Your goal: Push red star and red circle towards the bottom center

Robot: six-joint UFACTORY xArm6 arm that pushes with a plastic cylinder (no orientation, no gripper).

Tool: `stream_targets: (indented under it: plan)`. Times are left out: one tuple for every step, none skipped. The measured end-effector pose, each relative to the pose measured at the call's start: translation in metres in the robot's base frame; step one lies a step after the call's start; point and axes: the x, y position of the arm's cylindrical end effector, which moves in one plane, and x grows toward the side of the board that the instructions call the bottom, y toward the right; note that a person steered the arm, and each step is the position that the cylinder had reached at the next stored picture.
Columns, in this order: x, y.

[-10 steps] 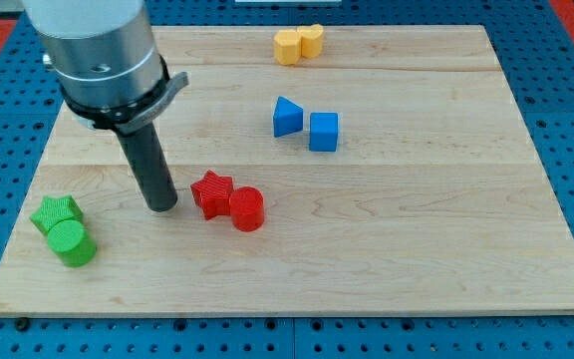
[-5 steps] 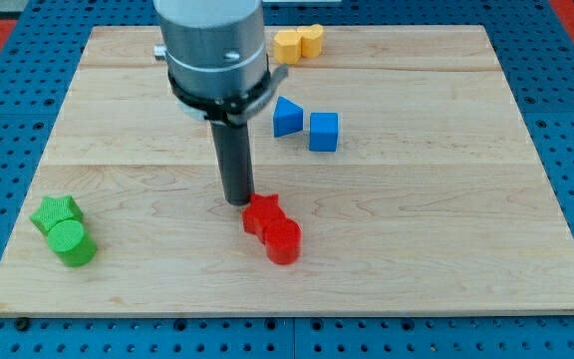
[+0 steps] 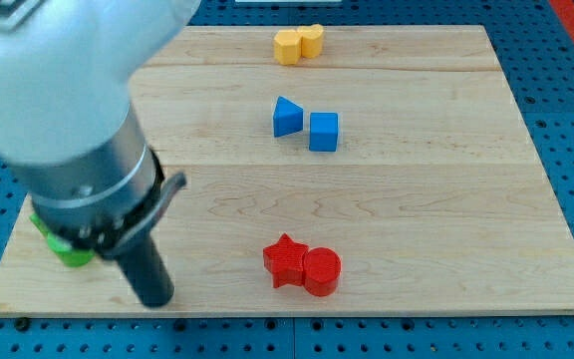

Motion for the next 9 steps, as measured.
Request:
stream_targets:
  plan:
    - [0.002, 0.015]
    - [0.003, 0.052]
    - [0.002, 0.089]
    - [0.002, 0.118]
    - [0.002, 0.15]
    - [0.002, 0.18]
    - [0.002, 0.201]
    - [0.002, 0.215]
    - [0.002, 0.217]
